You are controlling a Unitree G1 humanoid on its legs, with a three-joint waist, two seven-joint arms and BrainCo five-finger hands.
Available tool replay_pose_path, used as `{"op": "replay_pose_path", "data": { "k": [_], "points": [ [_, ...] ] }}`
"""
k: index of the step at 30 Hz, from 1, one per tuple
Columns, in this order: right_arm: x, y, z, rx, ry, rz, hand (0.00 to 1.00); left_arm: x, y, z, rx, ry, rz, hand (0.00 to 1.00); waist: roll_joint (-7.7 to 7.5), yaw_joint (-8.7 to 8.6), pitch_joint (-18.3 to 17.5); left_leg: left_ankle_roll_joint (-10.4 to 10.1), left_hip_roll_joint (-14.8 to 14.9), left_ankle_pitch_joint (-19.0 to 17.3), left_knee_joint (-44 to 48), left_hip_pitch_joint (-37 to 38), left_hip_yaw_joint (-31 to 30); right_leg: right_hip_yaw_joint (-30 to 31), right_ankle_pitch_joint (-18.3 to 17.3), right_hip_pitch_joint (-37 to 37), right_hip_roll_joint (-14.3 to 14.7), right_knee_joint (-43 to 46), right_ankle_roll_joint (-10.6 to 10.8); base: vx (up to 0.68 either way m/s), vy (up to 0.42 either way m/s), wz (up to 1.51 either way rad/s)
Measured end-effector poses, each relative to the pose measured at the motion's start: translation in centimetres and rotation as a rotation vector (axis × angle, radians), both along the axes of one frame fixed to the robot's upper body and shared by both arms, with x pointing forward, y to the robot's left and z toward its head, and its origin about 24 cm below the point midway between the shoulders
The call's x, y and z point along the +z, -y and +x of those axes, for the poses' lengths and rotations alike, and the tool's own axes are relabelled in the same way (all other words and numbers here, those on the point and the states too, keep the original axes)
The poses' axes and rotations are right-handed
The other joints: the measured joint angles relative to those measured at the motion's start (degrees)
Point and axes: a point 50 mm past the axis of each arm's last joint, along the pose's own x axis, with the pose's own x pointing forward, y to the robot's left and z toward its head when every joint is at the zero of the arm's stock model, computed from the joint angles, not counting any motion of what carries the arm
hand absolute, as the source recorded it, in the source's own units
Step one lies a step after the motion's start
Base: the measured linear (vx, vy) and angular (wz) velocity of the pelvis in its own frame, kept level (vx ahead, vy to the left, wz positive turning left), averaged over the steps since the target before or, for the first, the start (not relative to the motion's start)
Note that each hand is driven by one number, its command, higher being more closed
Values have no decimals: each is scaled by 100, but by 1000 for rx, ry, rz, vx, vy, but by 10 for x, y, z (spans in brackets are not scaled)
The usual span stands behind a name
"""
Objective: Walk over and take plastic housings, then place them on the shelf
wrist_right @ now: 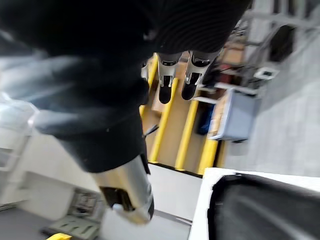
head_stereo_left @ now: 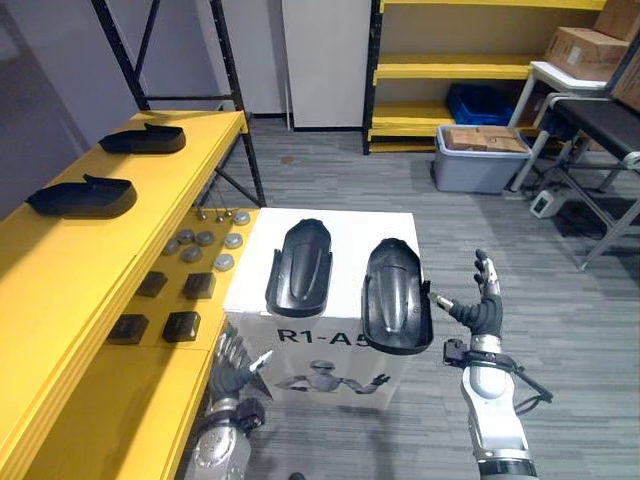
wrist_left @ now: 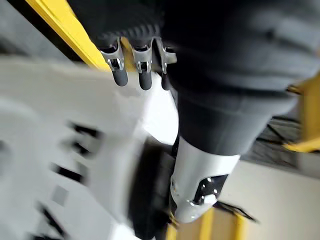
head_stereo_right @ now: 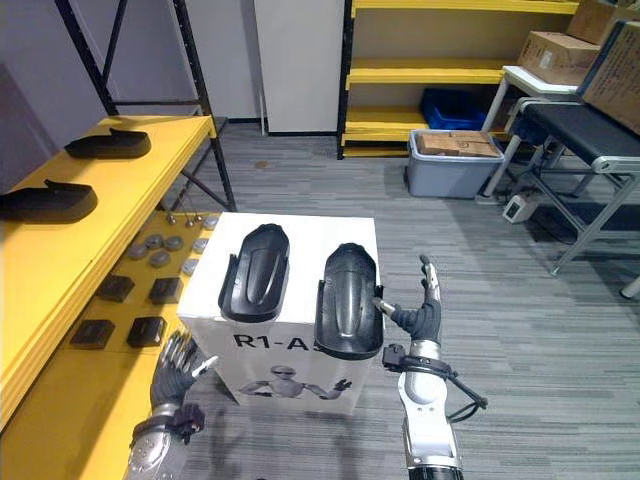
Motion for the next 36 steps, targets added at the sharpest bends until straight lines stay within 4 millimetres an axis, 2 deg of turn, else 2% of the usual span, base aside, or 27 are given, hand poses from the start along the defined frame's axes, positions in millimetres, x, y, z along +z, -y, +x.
{"op": "replay_pose_path", "data": {
  "k": [4, 9, 16, 26, 27, 30, 36],
  "points": [
    [-23, 5, -3, -26, -109, 23, 0, -28, -4, -22, -24, -166, 44, 0, -31, 42, 1, 1, -14, 0, 1, -57, -71, -123, 14, 19, -9, -47, 1, 26, -3, 9],
    [-47, 5, -1, -33, -226, 51, 0, -44, -6, -37, -51, -267, 58, 0, -35, 99, 6, 0, -42, 0, 1, -52, -139, -193, 18, 119, -8, -152, 2, 30, -4, 8],
    [-55, 0, 18, -20, -290, 79, 0, -51, -5, -44, -53, -312, 51, 0, -35, 135, 87, -9, -64, -10, 0, -56, -204, -285, 17, 200, -12, -223, 3, 10, -4, 7],
    [-61, -5, 36, -49, -370, 145, 0, -50, -5, -41, -49, -303, 53, 0, -52, 178, 252, -10, -93, -19, -1, -69, -210, -312, 12, 207, -31, -254, 9, 0, 0, 0],
    [-61, -5, 39, -58, -373, 162, 100, -50, -5, -40, -48, -303, 54, 0, -58, 182, 267, -10, -95, -19, -1, -69, -211, -314, 11, 209, -32, -254, 10, 0, 0, 0],
    [-60, -4, 42, -96, -364, 218, 100, -50, -5, -41, -45, -307, 53, 0, -76, 208, 289, -10, -96, -19, -2, -69, -214, -320, 9, 213, -34, -256, 12, 0, 0, 0],
    [-62, 15, 39, -201, -350, 322, 100, -51, -5, -41, -40, -317, 54, 0, -141, 248, 336, -19, -97, -27, -3, -63, -210, -323, 5, 226, -35, -271, 15, 0, 0, 0]
  ]
}}
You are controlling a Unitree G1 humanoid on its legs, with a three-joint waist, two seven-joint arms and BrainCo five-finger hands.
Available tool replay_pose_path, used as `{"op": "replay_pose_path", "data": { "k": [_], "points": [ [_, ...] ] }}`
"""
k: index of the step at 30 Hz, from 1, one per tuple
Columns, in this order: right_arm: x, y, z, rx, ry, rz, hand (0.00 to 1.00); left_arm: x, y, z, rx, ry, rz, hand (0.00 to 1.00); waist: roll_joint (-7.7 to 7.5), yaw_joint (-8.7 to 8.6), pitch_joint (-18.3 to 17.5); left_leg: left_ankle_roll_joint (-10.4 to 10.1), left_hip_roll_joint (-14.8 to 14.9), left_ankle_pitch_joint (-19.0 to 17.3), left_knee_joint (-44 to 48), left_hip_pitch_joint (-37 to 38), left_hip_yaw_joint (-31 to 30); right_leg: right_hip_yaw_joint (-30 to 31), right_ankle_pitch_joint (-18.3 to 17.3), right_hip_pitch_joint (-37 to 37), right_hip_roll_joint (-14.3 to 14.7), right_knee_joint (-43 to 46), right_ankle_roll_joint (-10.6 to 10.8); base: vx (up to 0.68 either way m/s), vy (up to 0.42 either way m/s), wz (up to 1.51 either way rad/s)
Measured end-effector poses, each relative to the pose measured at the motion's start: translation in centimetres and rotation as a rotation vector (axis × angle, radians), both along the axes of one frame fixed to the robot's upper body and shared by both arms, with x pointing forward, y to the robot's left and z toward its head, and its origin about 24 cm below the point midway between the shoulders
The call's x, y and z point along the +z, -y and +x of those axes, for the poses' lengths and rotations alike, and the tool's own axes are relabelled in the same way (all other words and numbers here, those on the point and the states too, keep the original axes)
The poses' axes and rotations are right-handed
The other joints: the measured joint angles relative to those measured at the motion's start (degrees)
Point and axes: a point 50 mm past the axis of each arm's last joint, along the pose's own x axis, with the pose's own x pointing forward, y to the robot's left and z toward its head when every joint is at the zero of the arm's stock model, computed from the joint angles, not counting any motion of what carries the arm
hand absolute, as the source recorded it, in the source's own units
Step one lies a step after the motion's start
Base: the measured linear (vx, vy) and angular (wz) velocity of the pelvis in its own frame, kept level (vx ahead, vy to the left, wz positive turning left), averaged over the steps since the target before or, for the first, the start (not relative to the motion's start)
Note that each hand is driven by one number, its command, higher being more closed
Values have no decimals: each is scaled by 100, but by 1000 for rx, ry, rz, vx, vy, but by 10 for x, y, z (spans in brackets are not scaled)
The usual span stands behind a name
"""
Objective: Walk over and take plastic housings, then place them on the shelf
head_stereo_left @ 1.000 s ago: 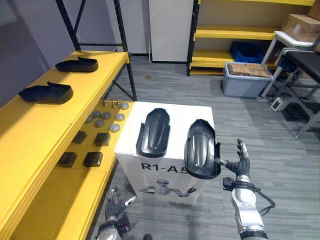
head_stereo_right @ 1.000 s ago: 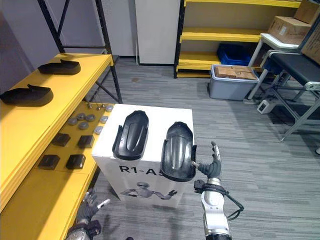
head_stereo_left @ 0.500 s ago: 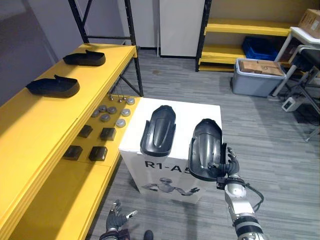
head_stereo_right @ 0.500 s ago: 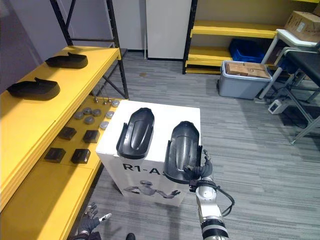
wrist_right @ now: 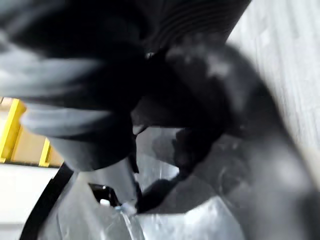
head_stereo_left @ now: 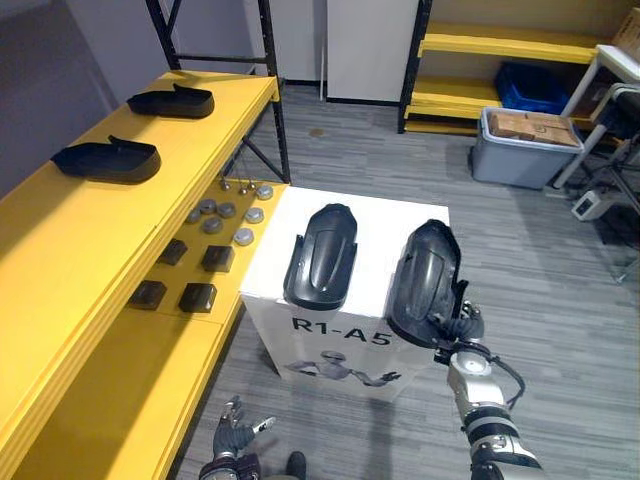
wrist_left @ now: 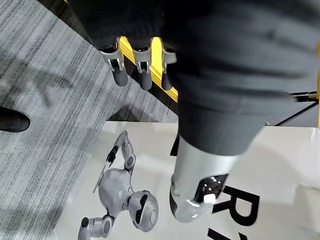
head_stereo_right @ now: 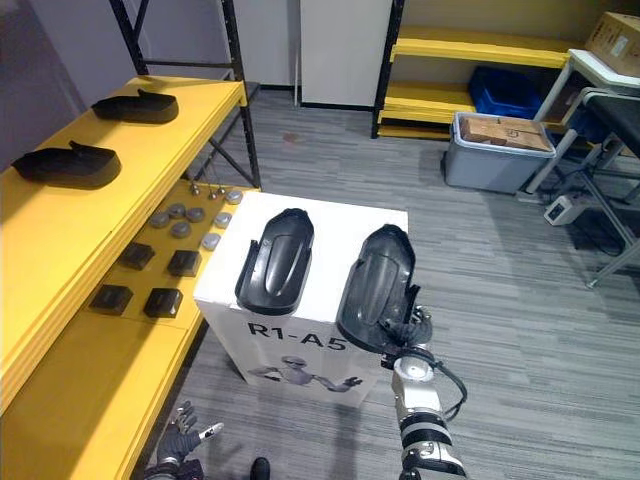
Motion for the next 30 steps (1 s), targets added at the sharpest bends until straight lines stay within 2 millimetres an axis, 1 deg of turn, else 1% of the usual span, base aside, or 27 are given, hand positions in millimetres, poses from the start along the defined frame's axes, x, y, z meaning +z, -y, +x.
{"op": "replay_pose_path", "data": {
  "k": [4, 9, 11, 14, 17, 20, 21, 22, 24, 28, 30],
  "points": [
    [-1, 7, -2, -31, 3, 19, 100, 0, 0, 1, -1, 2, 0, 0, -28, -12, 15, -15, 1, -17, 0, 28, 7, 2, 3, 59, 5, -72, -2, 0, 0, 0],
    [-2, 6, -4, -42, 6, 35, 100, 1, 0, 3, 0, 9, 1, 0, -31, -10, 21, -35, 17, -45, 0, 91, 32, 19, -1, 115, 15, -87, -5, 6, -1, -1],
    [-2, 7, -8, -55, 13, 32, 100, 2, 1, 6, -1, 18, 1, 0, -32, -3, 23, -35, 24, -48, 0, 87, 32, 22, -1, 114, 17, -90, -5, 0, 0, 0],
    [-3, 8, -20, -118, 33, 52, 100, 5, 0, 9, 0, 35, 4, 0, -32, -3, 25, -29, 27, -53, 2, 71, 20, 29, 0, 114, 7, -106, -5, 0, 0, 0],
    [2, 16, -29, -197, 65, 47, 100, 11, 0, 13, 2, 65, 9, 0, -29, -14, 27, -24, 18, -56, 4, 64, 23, 38, 0, 105, -4, -105, -4, 0, 0, 0],
    [19, 25, -29, -252, 135, 12, 100, 17, 0, 17, 3, 98, 11, 0, -24, -101, 29, -23, 32, -55, 10, 63, 49, 65, 2, 89, 1, -79, -4, -1, 1, -4],
    [28, 27, -28, -257, 178, -3, 100, 18, 1, 18, 3, 106, 9, 0, -23, -134, 29, -24, 40, -55, 26, 63, 58, 76, 3, 90, 2, -72, -6, 0, 0, -10],
    [37, 29, -28, -262, 218, -18, 100, 20, 3, 20, 3, 120, 4, 0, -21, -145, 28, -24, 54, -55, 27, 70, 91, 93, 6, 86, 4, -65, -10, 0, 0, -10],
    [49, 32, -30, -263, 270, -53, 100, 27, 7, 25, 4, 157, -4, 0, -20, -139, 27, -24, 62, -55, 28, 83, 127, 156, 11, 73, 12, -50, -15, -8, 3, -12],
    [73, 30, -28, -249, 378, -91, 100, 46, 11, 37, 22, 264, -28, 0, 18, -153, 20, -23, 65, -55, 28, 102, 174, 200, 8, -21, 8, 44, -12, -26, 5, -10],
    [88, 25, -27, -217, 450, -126, 100, 60, 12, 44, 24, 336, -26, 0, 29, -202, 18, -23, 59, -55, 28, 129, 173, 199, 8, -13, 2, 61, -10, -44, 6, -1]
  ]
}}
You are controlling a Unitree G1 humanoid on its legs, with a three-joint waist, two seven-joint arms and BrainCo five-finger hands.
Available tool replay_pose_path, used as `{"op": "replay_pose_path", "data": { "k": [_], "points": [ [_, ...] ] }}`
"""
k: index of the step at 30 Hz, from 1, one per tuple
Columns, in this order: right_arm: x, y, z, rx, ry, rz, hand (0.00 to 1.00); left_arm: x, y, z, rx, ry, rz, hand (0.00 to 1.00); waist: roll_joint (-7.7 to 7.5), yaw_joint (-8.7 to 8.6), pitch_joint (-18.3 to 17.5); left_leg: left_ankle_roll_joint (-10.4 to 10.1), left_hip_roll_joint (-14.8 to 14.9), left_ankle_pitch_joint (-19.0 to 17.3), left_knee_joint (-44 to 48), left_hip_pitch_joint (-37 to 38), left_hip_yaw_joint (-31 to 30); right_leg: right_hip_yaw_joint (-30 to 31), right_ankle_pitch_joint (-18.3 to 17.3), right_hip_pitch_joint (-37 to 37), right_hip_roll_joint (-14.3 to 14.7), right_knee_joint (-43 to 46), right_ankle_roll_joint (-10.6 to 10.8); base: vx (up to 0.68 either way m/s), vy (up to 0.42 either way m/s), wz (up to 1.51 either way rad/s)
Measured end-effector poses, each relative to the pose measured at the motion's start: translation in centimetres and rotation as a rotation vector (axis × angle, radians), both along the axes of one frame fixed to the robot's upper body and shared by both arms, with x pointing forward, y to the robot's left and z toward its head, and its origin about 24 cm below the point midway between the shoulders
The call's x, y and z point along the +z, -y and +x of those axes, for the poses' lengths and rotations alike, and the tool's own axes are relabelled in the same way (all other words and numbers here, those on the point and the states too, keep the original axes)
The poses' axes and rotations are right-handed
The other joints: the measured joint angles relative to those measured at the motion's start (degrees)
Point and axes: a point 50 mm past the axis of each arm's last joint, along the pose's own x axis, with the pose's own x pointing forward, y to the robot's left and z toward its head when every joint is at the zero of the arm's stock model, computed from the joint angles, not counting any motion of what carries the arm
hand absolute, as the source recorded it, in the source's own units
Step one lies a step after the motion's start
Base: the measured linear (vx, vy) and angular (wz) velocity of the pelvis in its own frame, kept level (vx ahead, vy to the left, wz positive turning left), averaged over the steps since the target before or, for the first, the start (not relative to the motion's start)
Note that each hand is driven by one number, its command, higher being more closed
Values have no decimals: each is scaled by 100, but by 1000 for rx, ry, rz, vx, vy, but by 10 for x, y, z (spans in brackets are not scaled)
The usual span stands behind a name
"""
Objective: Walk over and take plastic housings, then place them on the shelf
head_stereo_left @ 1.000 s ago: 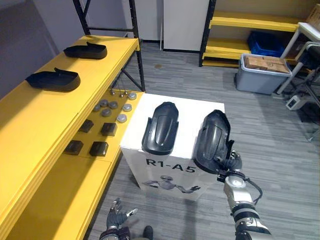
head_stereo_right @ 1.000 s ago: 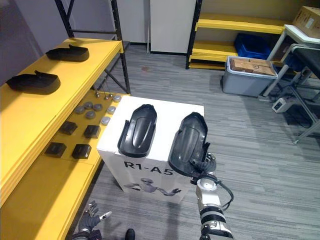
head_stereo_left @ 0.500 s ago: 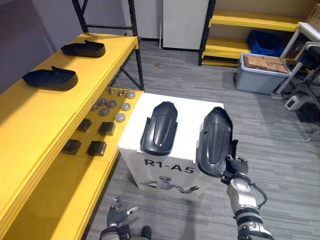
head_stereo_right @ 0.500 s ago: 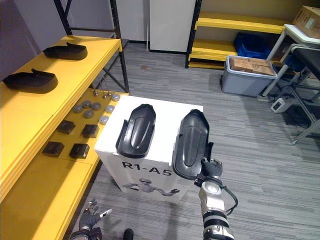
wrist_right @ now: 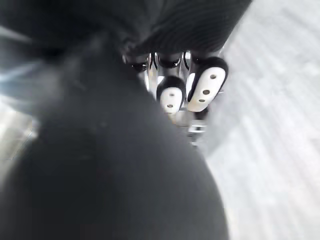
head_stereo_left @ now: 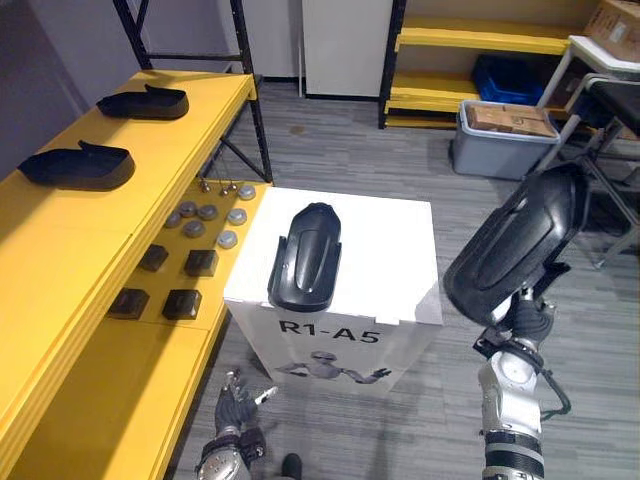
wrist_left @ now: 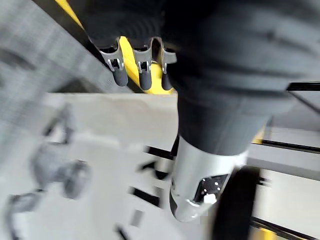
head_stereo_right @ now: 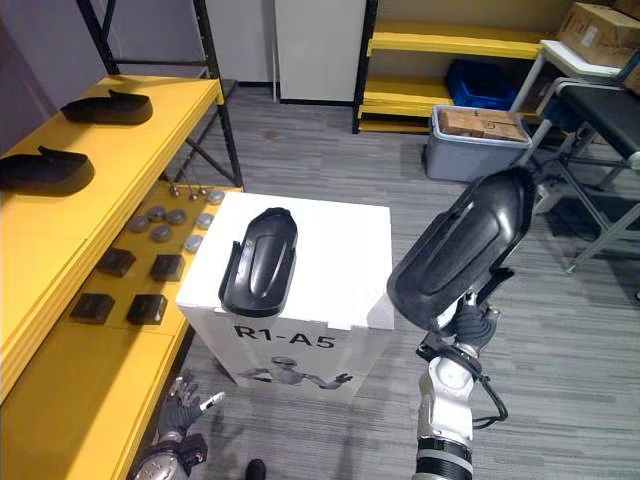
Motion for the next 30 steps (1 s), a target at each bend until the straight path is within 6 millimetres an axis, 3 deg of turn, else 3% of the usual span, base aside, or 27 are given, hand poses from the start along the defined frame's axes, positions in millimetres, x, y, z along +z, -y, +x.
{"op": "replay_pose_path", "data": {
  "k": [4, 10, 13, 22, 30],
  "points": [
    [26, -31, 8, 162, 112, -104, 100, 41, 10, 20, -41, 203, 7, 0, 29, -66, -17, 2, -3, 2, -1, 43, 4, 10, -4, 8, -5, 58, 6, -25, 2, 0],
    [35, -71, 14, 378, 135, -222, 100, 106, 34, 49, -126, 521, 2, 0, 139, -69, -91, 31, -25, 34, 0, 57, -3, 3, -1, 17, -14, 85, 8, -5, 0, 0],
    [35, -89, 16, 470, 125, -278, 100, 127, 47, 58, -188, 626, -3, 0, 183, -76, -127, 34, -28, 45, 0, 69, -3, 4, 0, 26, -9, 88, 8, 0, 0, 0],
    [33, -115, 16, 608, 81, -448, 100, 143, 75, 66, -322, 701, -10, 0, 215, -106, -170, 48, -19, 80, -13, 101, 23, 47, 0, -4, 0, 174, 7, -7, 0, -1],
    [20, -126, 16, 659, 3, -594, 100, 131, 89, 67, -412, 644, -75, 0, 212, -100, -323, 71, -19, 102, -24, 88, 119, 162, 52, -83, -2, 175, 21, -29, 7, -6]
  ]
}}
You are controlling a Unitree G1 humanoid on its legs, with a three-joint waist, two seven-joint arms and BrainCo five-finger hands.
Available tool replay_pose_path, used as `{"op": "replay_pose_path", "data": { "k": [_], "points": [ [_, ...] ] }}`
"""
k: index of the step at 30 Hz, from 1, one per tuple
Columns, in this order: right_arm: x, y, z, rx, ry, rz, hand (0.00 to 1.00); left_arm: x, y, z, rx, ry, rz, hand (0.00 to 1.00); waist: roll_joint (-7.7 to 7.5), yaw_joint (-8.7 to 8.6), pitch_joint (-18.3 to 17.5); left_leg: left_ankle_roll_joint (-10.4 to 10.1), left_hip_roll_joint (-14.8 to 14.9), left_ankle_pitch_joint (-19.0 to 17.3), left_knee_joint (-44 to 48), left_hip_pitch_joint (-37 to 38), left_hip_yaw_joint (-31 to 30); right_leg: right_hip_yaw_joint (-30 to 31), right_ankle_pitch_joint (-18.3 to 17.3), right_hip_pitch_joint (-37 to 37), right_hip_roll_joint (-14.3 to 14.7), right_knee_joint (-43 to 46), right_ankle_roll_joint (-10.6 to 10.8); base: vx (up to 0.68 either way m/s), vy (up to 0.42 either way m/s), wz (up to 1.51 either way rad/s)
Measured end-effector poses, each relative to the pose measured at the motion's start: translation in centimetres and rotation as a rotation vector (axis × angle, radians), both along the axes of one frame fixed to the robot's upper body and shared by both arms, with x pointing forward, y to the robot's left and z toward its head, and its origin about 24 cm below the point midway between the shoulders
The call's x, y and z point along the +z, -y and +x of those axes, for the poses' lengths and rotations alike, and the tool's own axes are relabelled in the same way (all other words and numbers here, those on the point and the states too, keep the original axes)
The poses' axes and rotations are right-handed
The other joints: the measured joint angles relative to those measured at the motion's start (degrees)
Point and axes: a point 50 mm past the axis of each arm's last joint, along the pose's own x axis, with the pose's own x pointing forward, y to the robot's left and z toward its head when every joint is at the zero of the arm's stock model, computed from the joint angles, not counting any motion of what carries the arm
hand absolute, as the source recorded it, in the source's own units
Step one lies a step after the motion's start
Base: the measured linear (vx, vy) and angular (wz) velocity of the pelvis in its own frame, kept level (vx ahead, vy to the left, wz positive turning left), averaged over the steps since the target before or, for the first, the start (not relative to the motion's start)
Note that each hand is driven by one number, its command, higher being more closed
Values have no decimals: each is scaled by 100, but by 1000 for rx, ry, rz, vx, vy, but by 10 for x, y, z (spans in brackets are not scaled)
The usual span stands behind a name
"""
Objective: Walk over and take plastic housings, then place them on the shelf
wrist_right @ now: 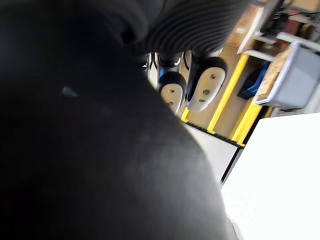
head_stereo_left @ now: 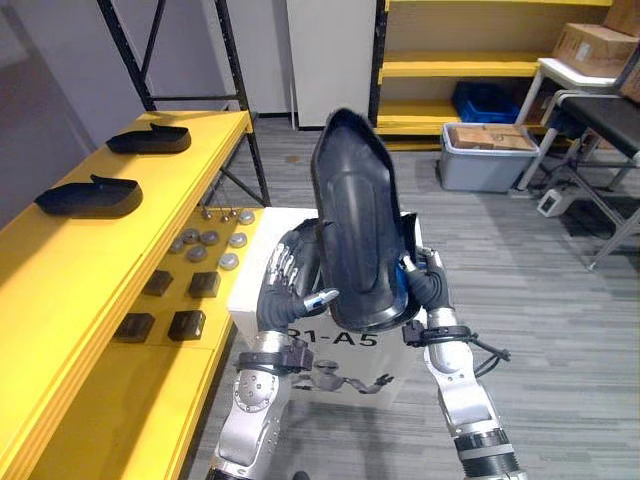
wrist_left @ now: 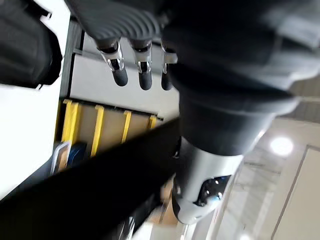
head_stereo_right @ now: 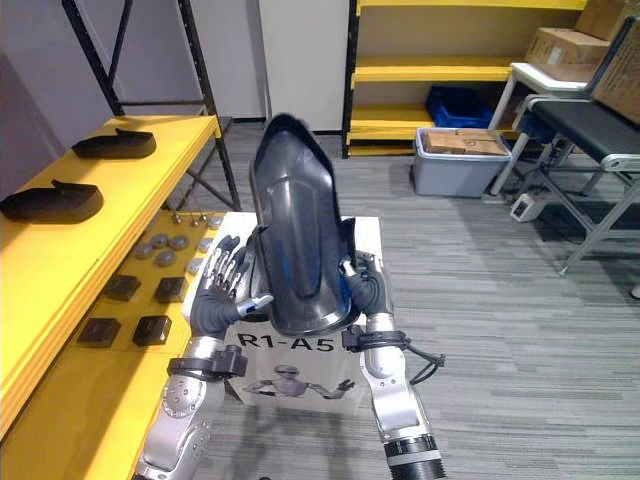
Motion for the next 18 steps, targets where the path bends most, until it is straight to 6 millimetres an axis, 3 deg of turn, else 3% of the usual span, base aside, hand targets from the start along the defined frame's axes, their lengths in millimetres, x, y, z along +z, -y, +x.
{"op": "replay_pose_path", "data": {
  "k": [8, 9, 15, 16, 18],
  "points": [
    [-1, 0, 0, -15, 18, -87, 100, -18, 6, 0, -47, -92, -4, 0, -6, 4, -94, 6, -1, 22, 0, -46, 1, 7, 16, -49, 1, -6, 0, 0, 0, 0],
    [-1, 1, 0, -16, 21, -115, 100, -20, 7, 0, -54, -102, 4, 100, -6, 7, -111, 6, -1, 22, 1, -46, 0, 7, 17, -49, 1, -5, 0, 0, 0, 0],
    [-1, 3, -1, -25, 37, -166, 100, -31, 8, 0, -77, -150, 45, 100, -9, 2, -182, 2, 9, 27, 1, -47, 1, 12, 21, -51, 12, -2, -7, 0, 0, 0],
    [-1, 2, -1, -25, 42, -174, 0, -33, 8, 0, -78, -161, 45, 100, -8, 3, -190, 0, 12, 28, 1, -47, 2, 14, 22, -55, 15, -3, -7, 0, 0, 0],
    [-1, 0, -2, -19, 46, -174, 0, -36, 7, 2, -78, -179, 38, 100, -10, 4, -194, -3, 18, 31, 0, -49, 6, 20, 24, -63, 21, -3, -11, 0, 0, 0]
  ]
}}
